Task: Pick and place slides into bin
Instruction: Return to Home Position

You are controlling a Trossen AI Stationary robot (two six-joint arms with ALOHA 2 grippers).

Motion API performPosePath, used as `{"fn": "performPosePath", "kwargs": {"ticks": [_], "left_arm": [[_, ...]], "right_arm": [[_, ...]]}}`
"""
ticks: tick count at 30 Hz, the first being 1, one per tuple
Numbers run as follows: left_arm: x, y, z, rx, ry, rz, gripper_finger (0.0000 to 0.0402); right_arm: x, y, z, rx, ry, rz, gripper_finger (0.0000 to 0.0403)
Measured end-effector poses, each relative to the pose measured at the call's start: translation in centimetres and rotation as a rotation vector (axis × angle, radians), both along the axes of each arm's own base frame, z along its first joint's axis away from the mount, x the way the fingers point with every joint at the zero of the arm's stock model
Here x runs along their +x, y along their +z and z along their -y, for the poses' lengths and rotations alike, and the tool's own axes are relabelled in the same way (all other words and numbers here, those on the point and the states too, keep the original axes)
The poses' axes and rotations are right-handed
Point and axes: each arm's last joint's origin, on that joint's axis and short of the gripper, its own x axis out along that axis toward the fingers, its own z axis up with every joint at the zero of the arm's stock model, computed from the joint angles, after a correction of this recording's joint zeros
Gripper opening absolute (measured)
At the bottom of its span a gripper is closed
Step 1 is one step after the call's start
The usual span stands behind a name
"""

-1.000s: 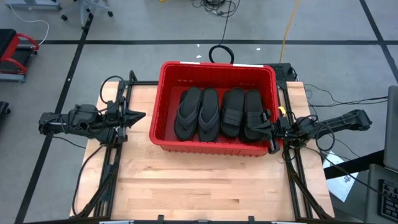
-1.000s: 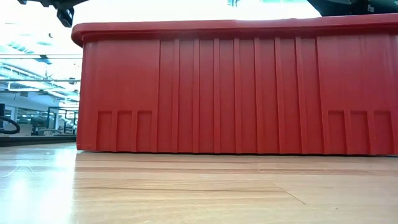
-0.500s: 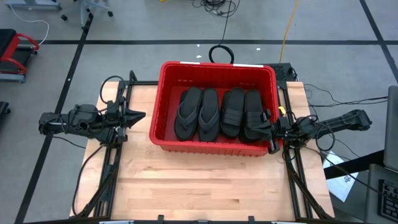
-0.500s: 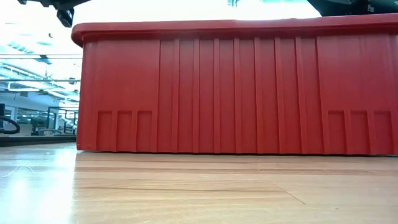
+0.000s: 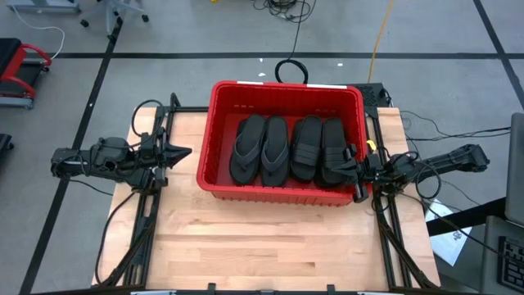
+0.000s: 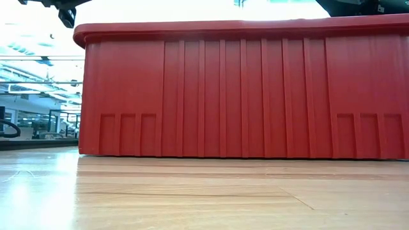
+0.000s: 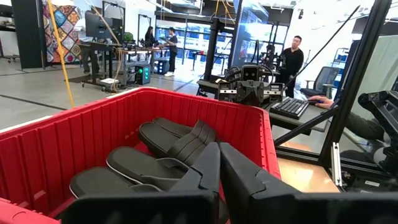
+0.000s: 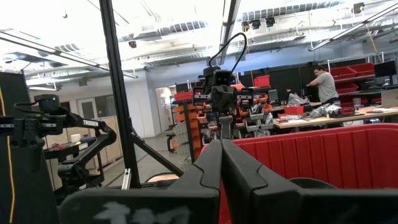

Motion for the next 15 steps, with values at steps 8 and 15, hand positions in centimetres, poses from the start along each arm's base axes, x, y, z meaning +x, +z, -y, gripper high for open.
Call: {"fn": "performPosePath", "kwargs": {"ticks": [8, 15], "left_arm": [[0.0, 0.0, 0.0, 0.0, 0.0, 0.0, 0.0028], [0.0, 0.0, 0.0, 0.0, 0.0, 0.0, 0.0021]], "right_arm": [[0.0, 0.0, 0.0, 0.0, 0.0, 0.0, 0.0], [0.0, 0.0, 0.0, 0.0, 0.0, 0.0, 0.0]]}}
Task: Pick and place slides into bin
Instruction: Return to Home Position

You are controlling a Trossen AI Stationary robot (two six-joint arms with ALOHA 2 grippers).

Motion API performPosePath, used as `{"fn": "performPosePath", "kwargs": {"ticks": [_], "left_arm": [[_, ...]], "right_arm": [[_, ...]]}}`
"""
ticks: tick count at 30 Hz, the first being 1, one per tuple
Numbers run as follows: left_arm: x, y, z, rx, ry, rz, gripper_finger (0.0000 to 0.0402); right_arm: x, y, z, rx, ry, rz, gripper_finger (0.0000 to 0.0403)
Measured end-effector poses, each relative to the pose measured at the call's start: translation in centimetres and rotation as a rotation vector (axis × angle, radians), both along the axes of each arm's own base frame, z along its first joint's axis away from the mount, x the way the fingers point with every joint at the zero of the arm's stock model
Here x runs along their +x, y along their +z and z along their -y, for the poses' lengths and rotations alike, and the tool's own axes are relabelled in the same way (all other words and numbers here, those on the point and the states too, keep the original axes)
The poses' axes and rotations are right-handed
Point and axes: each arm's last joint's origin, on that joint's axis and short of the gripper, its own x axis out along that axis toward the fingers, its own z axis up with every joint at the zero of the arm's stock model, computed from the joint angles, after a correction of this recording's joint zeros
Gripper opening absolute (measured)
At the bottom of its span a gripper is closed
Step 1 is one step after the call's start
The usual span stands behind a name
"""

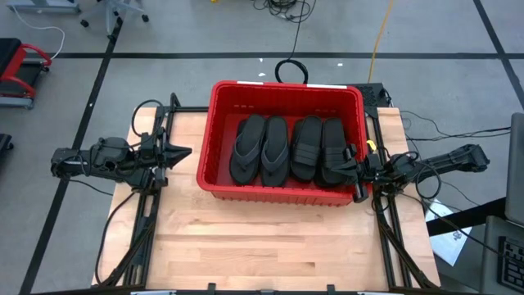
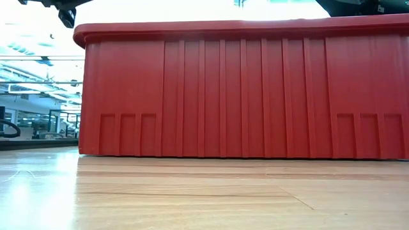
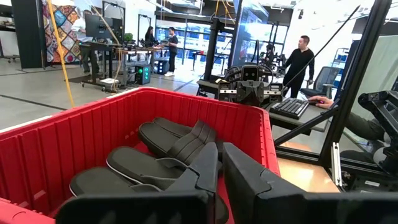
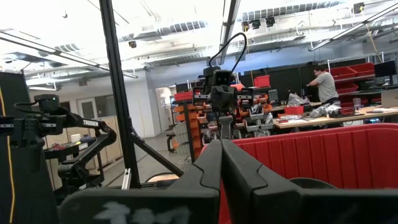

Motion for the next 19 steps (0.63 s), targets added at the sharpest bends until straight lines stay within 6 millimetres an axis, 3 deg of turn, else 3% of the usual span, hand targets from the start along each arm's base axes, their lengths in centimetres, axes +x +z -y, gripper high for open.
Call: {"fn": "performPosePath", "kwargs": {"ticks": [9, 19], "left_arm": [[0.0, 0.0, 0.0, 0.0, 0.0, 0.0, 0.0001], [0.0, 0.0, 0.0, 0.0, 0.0, 0.0, 0.0027]], "right_arm": [[0.0, 0.01, 0.0, 0.0, 0.0, 0.001, 0.0], [0.0, 0.0, 0.0, 0.0, 0.0, 0.0, 0.0]]}}
